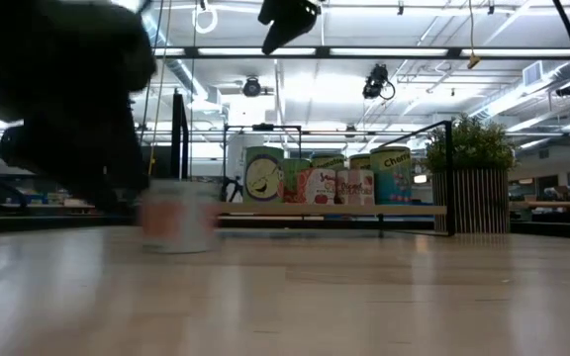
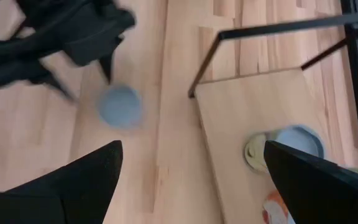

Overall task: Pick and place cans onto a shelf
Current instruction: Put the canned orange on the shelf

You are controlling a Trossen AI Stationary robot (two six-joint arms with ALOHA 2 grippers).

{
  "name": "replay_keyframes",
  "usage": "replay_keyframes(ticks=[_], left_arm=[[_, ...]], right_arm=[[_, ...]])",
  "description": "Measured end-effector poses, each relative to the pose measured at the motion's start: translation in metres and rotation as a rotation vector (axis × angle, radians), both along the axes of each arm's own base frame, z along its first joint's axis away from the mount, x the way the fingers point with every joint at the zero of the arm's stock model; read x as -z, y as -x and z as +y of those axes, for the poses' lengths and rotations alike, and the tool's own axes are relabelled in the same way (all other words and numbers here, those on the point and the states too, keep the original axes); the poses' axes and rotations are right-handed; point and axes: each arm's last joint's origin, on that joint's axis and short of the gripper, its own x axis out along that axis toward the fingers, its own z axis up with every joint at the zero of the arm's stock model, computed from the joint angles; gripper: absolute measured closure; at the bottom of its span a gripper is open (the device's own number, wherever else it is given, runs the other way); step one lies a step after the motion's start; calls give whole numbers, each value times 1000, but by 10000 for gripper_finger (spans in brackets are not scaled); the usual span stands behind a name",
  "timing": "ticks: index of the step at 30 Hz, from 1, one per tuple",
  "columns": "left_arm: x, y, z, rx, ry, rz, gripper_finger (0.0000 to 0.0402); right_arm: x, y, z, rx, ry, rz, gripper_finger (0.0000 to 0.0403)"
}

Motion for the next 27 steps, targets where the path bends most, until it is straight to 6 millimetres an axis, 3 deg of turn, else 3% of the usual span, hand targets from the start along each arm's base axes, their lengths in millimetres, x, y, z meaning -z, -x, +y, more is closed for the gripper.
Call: replay_keyframes(ticks=[5,10,20,27], left_arm=[[-7,-14,-2,116,-25,-107,106],[-8,-10,-5,166,34,-54,109],[-54,23,-4,180,103,-99,161],[-87,46,13,143,159,-139,207]], right_arm=[[3,0,9,-17,-1,5,9],[16,1,10,-29,-28,55,13],[107,-6,29,8,-116,81,13],[143,-8,32,-26,-58,-27,11]])
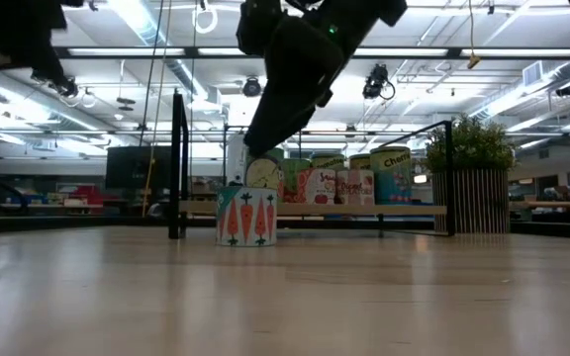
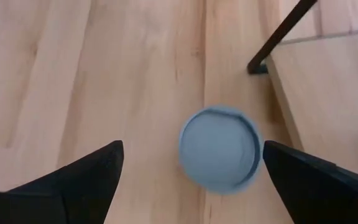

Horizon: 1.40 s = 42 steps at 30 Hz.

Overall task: Pick and place cans onto a shelf
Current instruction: Put the canned orange on the shelf

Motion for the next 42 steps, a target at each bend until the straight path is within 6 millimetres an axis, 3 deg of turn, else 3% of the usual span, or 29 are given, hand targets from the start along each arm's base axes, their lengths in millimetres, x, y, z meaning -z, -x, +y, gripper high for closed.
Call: replay_keyframes(ticks=[6,14,19,29,42], left_arm=[[-23,15,12,13,37,-56,233],[-39,29,30,-46,-9,-126,246],[-48,31,41,-97,-29,-187,246],[-53,33,47,-104,-28,-206,246],[-53,33,47,-105,-31,-206,246]], right_arm=[[11,-2,-3,-33,18,-70,4],[5,-10,-18,20,37,-164,3],[20,-19,-28,61,18,-165,3],[38,-18,-18,32,14,-84,3],[40,-17,-18,44,41,-81,3]])
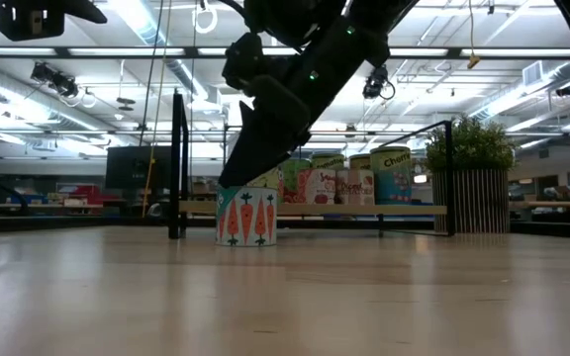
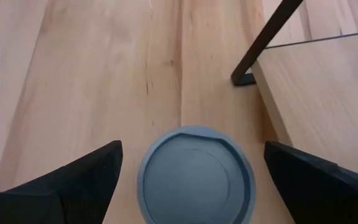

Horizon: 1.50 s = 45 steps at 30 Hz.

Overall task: Pick and place cans onto a shelf
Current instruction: Put the canned orange on the shelf

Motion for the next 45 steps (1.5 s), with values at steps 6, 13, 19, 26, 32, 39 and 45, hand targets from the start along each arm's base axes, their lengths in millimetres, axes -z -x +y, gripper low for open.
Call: replay_keyframes(ticks=[6,13,19,26,32,39,45], left_arm=[[0,0,0,0,0,0,246],[0,0,0,1,0,0,246],[0,0,0,1,0,0,246],[0,0,0,1,0,0,246],[1,0,-1,27,20,16,246],[1,1,-1,37,24,25,246],[1,0,-1,39,16,23,246]], right_arm=[[0,0,0,-1,1,0,6],[13,7,0,-2,4,35,6],[19,11,4,-10,-2,46,11],[17,9,4,-9,-5,14,55],[9,6,-2,-14,-28,22,99],[-53,-11,-11,-47,40,-59,100],[-57,-20,-36,-8,94,-114,93]])
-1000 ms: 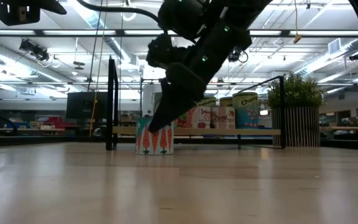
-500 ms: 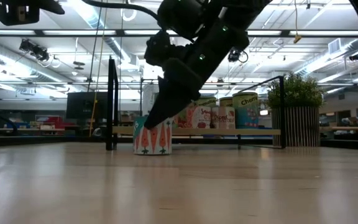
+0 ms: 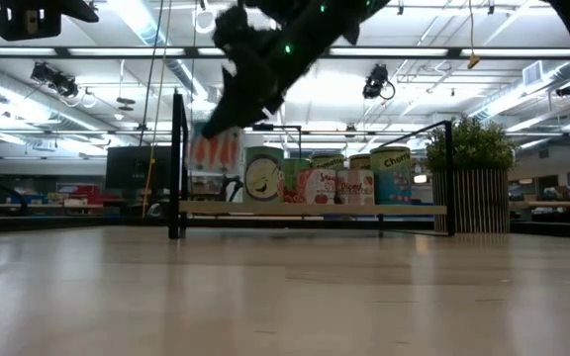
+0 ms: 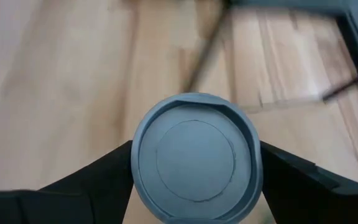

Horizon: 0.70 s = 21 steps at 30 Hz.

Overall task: Pick and place cans onto a shelf
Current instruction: Put the canned orange on the shelf

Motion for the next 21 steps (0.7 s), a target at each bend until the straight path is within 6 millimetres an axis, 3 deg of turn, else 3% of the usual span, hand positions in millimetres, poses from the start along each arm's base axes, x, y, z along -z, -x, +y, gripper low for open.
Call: replay_keyframes(ticks=[5,9,16,21], left_arm=[[0,0,0,-11,-1,-4,246],[0,0,0,-10,-5,-8,246],[-1,-1,0,-8,-2,-13,246],[0,-1,0,-8,-3,-11,246]], right_arm=[[11,-3,-17,28,15,18,93],[27,-8,-20,-9,54,51,92],[26,-10,-15,-51,158,49,92],[26,-10,-23,-33,151,50,92]])
